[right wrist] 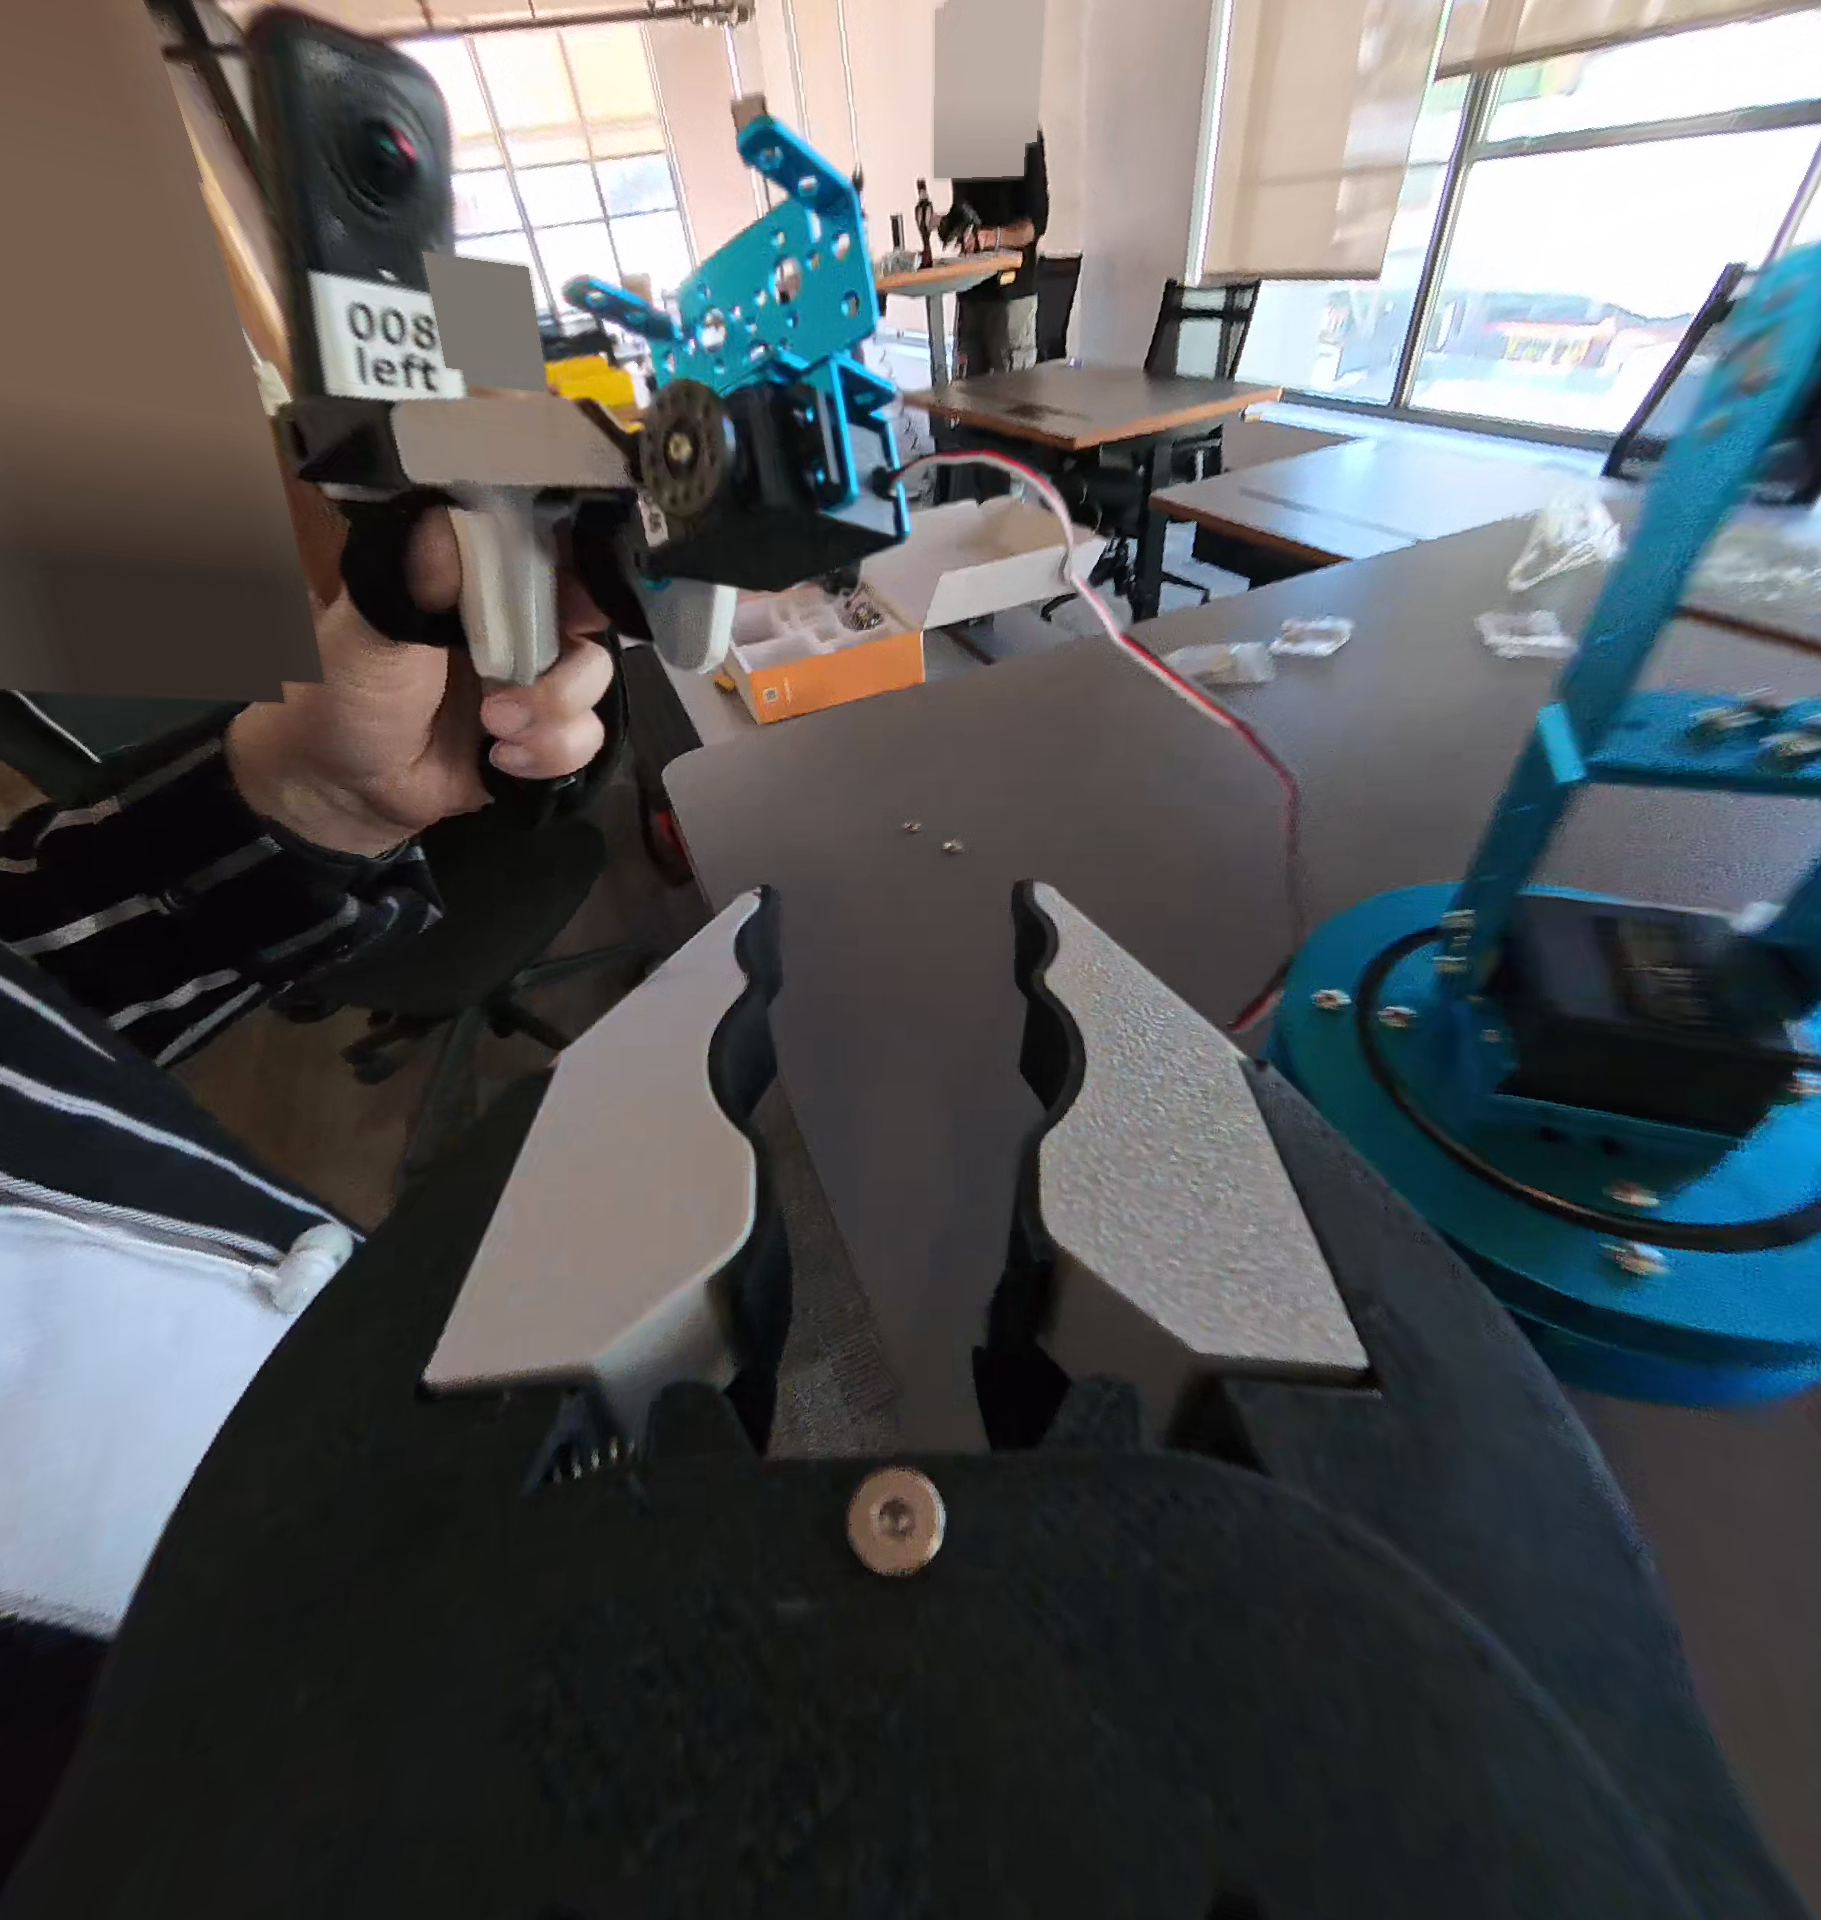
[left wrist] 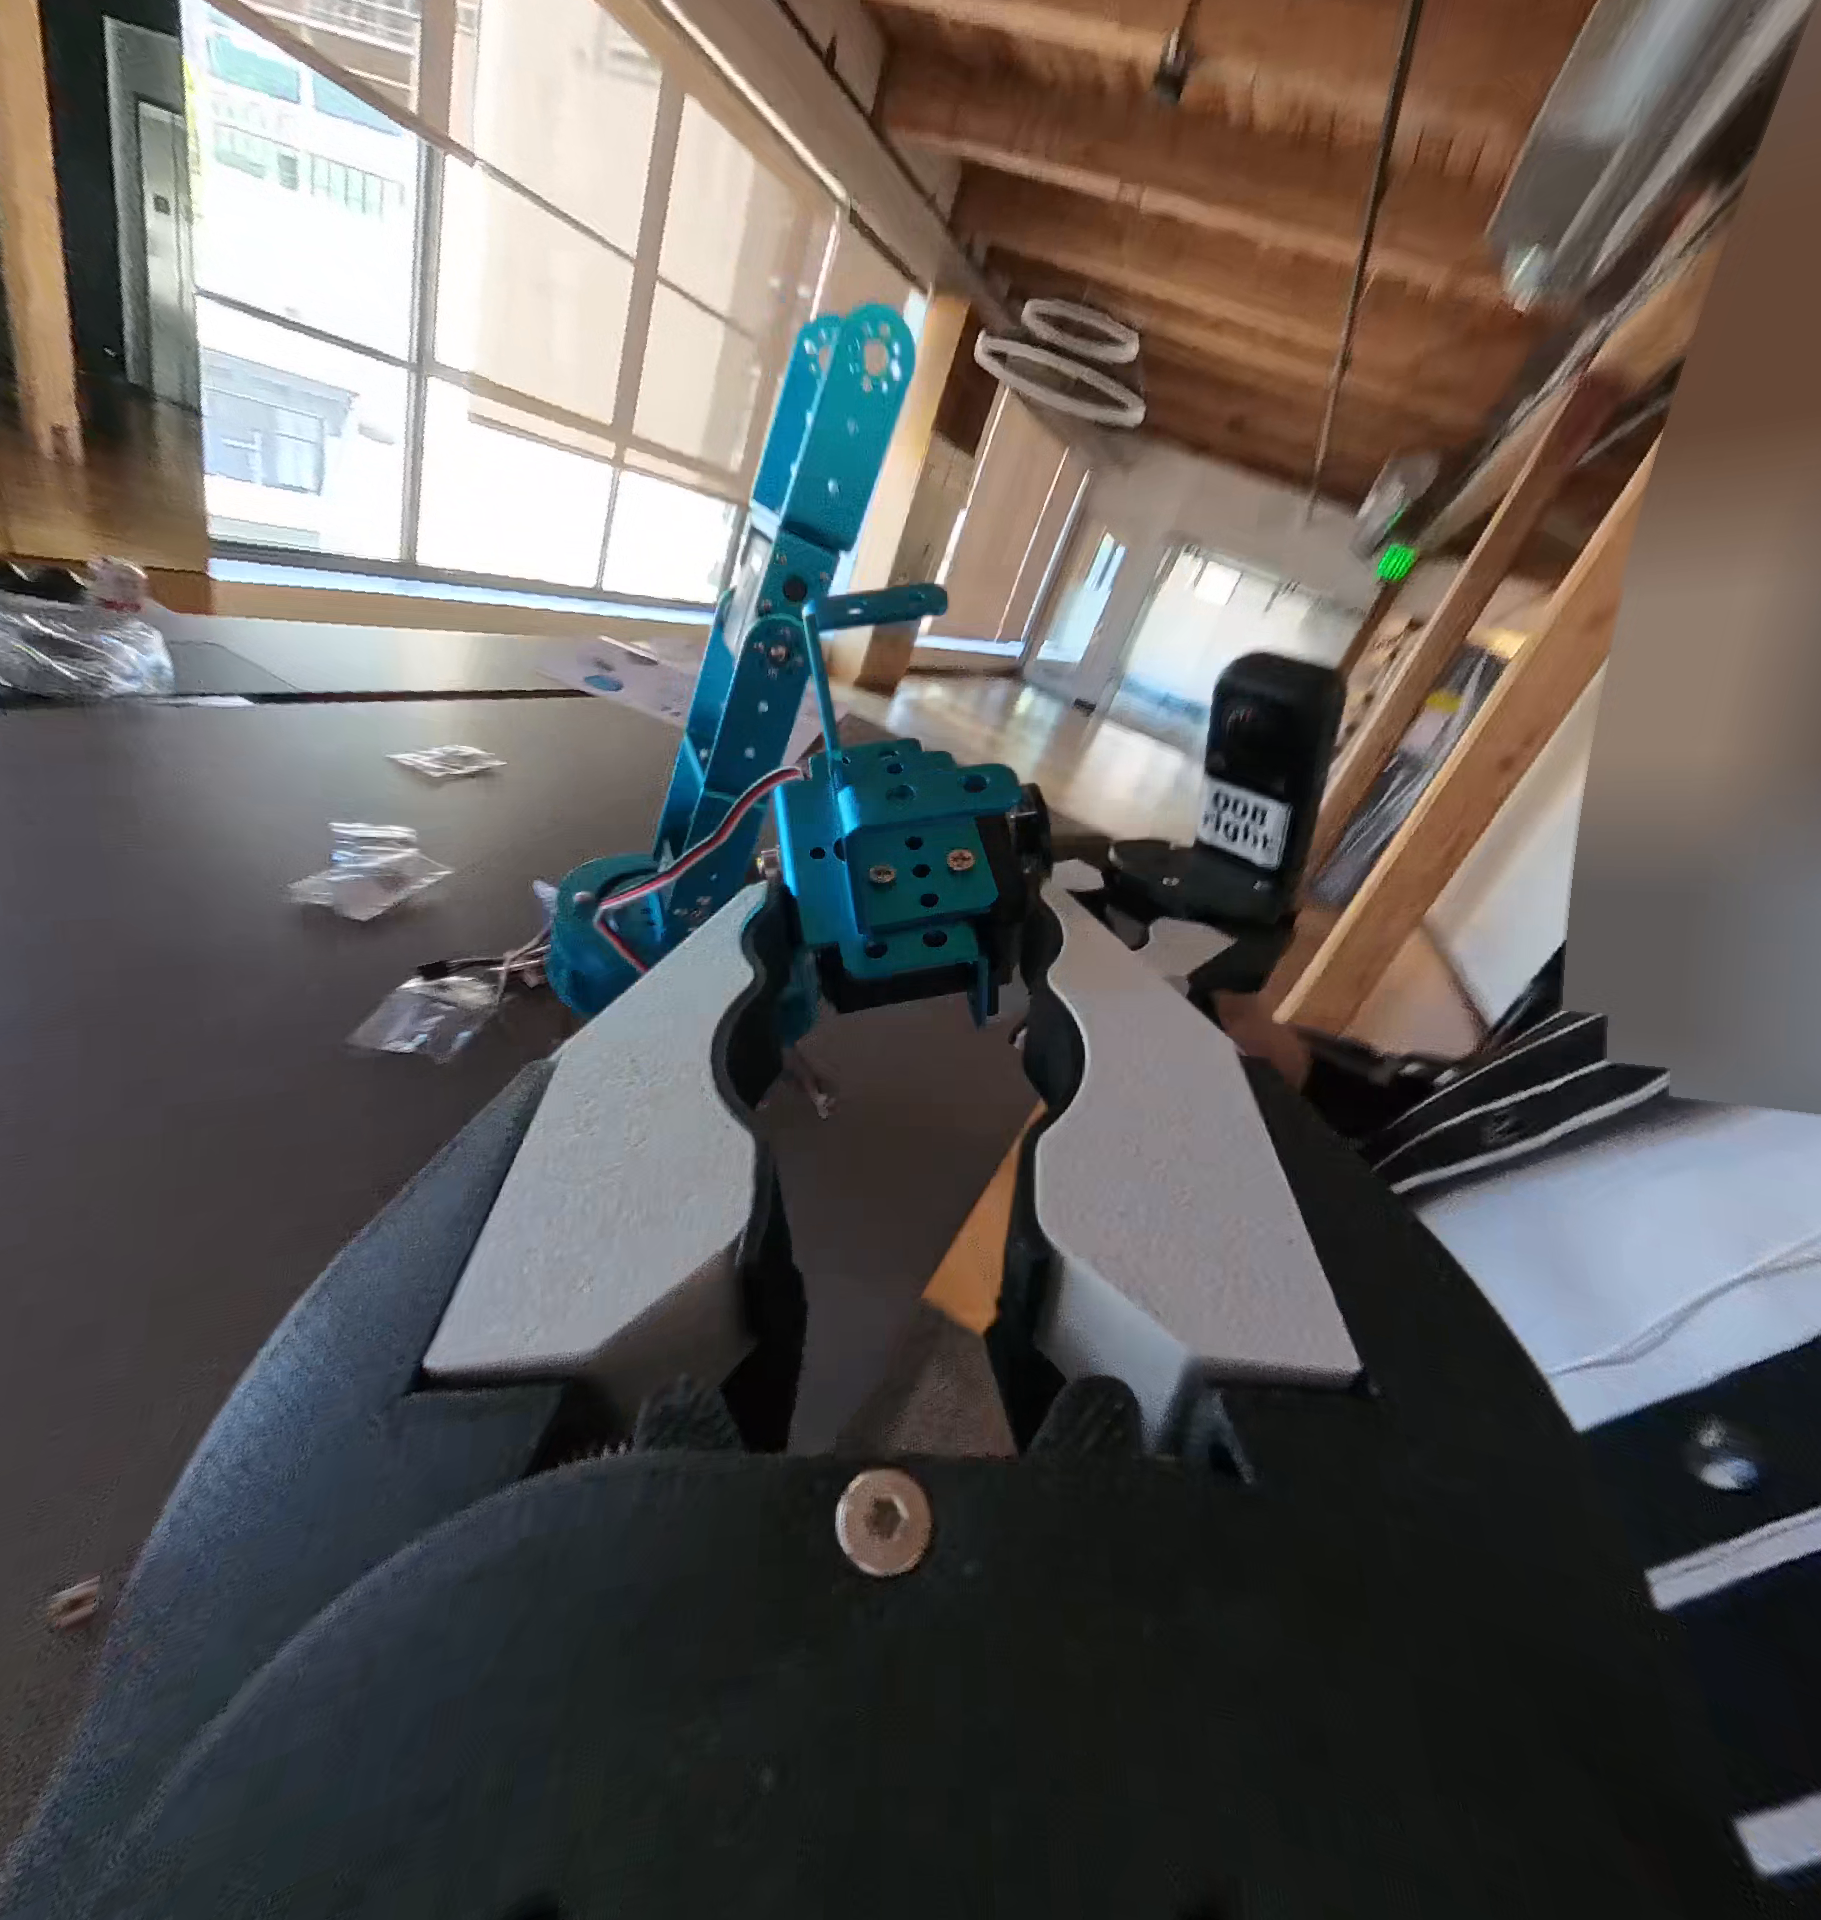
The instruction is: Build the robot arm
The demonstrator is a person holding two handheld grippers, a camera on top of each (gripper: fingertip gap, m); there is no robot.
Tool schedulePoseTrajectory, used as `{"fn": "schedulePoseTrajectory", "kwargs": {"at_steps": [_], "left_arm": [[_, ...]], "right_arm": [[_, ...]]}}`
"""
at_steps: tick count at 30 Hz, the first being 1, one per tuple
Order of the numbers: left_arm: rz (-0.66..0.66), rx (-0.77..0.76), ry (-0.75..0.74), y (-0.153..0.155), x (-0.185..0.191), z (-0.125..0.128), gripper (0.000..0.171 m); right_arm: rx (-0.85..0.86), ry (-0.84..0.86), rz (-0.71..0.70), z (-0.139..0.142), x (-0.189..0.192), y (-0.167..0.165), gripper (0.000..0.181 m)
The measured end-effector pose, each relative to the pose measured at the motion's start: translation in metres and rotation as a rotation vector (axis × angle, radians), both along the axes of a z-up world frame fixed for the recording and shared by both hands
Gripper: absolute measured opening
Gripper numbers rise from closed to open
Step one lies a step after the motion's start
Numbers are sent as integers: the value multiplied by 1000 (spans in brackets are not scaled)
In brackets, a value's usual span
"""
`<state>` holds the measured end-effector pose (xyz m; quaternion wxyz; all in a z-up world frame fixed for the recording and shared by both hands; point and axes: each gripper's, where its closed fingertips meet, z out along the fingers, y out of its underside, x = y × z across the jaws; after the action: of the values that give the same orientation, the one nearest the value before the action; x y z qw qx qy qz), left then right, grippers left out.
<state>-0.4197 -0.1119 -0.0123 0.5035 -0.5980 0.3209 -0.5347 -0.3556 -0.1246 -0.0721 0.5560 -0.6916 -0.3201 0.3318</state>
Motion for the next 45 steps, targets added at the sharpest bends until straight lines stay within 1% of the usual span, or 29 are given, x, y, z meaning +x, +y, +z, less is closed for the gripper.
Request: {"fn": "schedulePoseTrajectory", "kwargs": {"at_steps": [2,4,7,9,11,14,16,19,21,23,25,27,29,32,34,36,39,41,43,45], "left_arm": [[-4,-83,-67,5,5,5,43],[9,-160,-122,12,9,5,43],[50,-264,-224,24,14,7,43],[89,-314,-300,33,16,13,42],[137,-330,-362,41,17,23,42],[213,-312,-398,56,21,43,42],[251,-289,-404,64,24,59,42],[291,-269,-419,72,27,82,43],[295,-266,-435,75,29,98,43],[295,-265,-443,78,30,112,43],[284,-274,-464,82,32,125,43],[256,-304,-516,84,35,135,43],[225,-340,-581,85,37,140,43],[178,-381,-668,84,40,146,43],[135,-406,-693,82,46,151,43],[101,-418,-685,79,54,158,43],[80,-410,-650,77,65,169,43],[63,-404,-650,75,71,178,43],[50,-390,-641,71,76,186,43],[69,-366,-618,67,80,191,43]], "right_arm": [[35,5,-10,11,21,0,43],[64,9,-8,19,42,1,43],[91,38,29,31,73,2,43],[76,29,60,33,96,3,43],[75,17,97,33,120,4,43],[84,-56,156,27,151,9,43],[80,-102,218,26,164,16,43],[84,-169,329,29,172,34,48],[117,-231,390,29,171,54,52],[139,-250,463,34,163,72,56],[159,-215,536,46,151,86,60],[173,-181,565,59,138,102,65],[180,-118,585,79,127,111,70],[216,2,616,122,120,110,70],[280,31,613,154,118,110,70],[386,22,620,187,112,106,68],[581,-75,617,226,93,97,69],[678,-148,631,238,76,90,68],[698,-192,646,243,62,88,67],[719,-222,661,243,56,90,67]]}}
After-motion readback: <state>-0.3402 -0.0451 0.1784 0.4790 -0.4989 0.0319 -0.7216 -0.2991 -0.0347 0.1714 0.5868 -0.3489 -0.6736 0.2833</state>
